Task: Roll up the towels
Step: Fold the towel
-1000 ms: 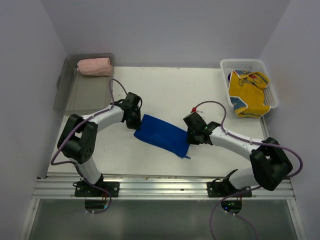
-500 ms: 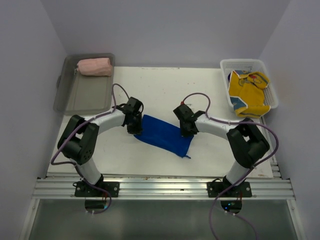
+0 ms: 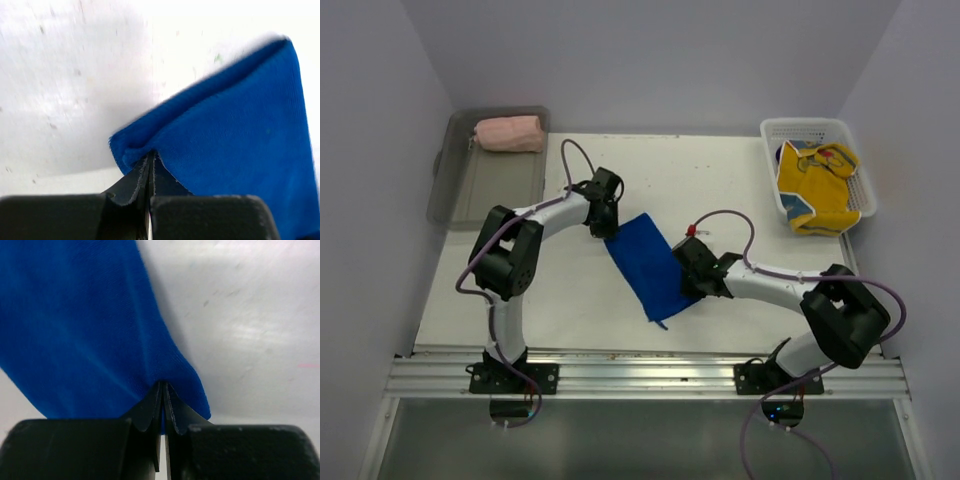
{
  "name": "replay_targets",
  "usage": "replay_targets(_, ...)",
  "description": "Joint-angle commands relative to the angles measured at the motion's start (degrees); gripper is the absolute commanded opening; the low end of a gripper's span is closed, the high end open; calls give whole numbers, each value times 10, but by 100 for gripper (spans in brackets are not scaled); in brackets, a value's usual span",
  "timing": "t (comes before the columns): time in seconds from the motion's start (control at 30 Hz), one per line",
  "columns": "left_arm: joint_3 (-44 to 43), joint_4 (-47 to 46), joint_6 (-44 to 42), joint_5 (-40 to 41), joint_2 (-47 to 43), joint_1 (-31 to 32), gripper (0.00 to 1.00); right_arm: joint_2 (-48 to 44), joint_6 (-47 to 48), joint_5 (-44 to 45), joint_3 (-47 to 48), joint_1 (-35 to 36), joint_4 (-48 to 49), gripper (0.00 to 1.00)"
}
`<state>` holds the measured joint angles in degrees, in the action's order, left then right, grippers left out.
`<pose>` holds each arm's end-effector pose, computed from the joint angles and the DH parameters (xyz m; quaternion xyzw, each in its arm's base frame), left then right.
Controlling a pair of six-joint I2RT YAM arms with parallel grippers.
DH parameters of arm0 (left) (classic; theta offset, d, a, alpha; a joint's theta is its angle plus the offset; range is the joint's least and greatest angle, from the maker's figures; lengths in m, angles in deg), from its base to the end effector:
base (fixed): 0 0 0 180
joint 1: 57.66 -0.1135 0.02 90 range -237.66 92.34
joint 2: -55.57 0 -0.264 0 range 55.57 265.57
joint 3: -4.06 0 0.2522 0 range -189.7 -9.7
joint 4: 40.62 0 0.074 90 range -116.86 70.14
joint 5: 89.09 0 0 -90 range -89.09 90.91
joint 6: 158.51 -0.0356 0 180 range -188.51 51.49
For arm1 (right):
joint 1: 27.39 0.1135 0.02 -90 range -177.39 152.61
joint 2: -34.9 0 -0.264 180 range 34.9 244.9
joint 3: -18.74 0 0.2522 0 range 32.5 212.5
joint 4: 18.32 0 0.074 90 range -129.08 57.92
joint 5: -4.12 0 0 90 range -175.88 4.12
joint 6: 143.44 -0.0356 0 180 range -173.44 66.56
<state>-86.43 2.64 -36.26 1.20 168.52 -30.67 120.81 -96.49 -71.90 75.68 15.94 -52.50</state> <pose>0.3575 -0.1819 0.1603 -0.0454 0.9766 -0.1018 0.1840 0.2029 0.1796 0.1578 0.0259 0.9655 0.0714 0.2490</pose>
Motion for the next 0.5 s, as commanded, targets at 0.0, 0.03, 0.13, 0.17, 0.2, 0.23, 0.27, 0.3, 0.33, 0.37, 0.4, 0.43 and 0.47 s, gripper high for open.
replay_targets(0.0, -57, 0, -48, 58, 28, -12, 0, -23, -104, -51, -26, 44, -17, 6)
replay_targets(0.03, -63, -13, -63, 56, 27, -13, 0, -28, -111, -62, -27, 56, -7, 6)
replay_targets(0.13, -99, 1, -104, 63, 30, -18, 0, -31, -123, -66, -1, 80, -15, 6)
replay_targets(0.17, -120, 8, -110, 63, 29, -19, 0, -32, -121, -61, 8, 85, -22, 6)
replay_targets(0.2, -128, 17, -111, 68, 23, -22, 0, -33, -118, -55, 16, 87, -36, 6)
replay_targets(0.23, -133, 28, -109, 73, 17, -22, 0, -37, -114, -40, 31, 90, -43, 7)
replay_targets(0.27, -134, 34, -106, 72, 9, -22, 0, -40, -103, -33, 38, 89, -49, 7)
replay_targets(0.3, -133, 42, -103, 73, -12, -22, 0, -43, -95, -23, 51, 90, -61, 7)
replay_targets(0.33, -128, 51, -98, 70, -25, -22, 0, -49, -85, -11, 57, 90, -66, 7)
replay_targets(0.37, -112, 55, -94, 67, -39, -21, 1, -51, -67, 2, 64, 90, -74, 7)
replay_targets(0.4, -100, 57, -90, 63, -74, -21, 2, -51, -59, 10, 70, 90, -95, 8)
replay_targets(0.43, -86, 60, -84, 50, -92, -20, 3, -53, -48, 12, 81, 89, -103, 11)
replay_targets(0.47, -50, 61, -76, 44, -111, -19, 5, -53, -31, 31, 85, 89, -112, 13)
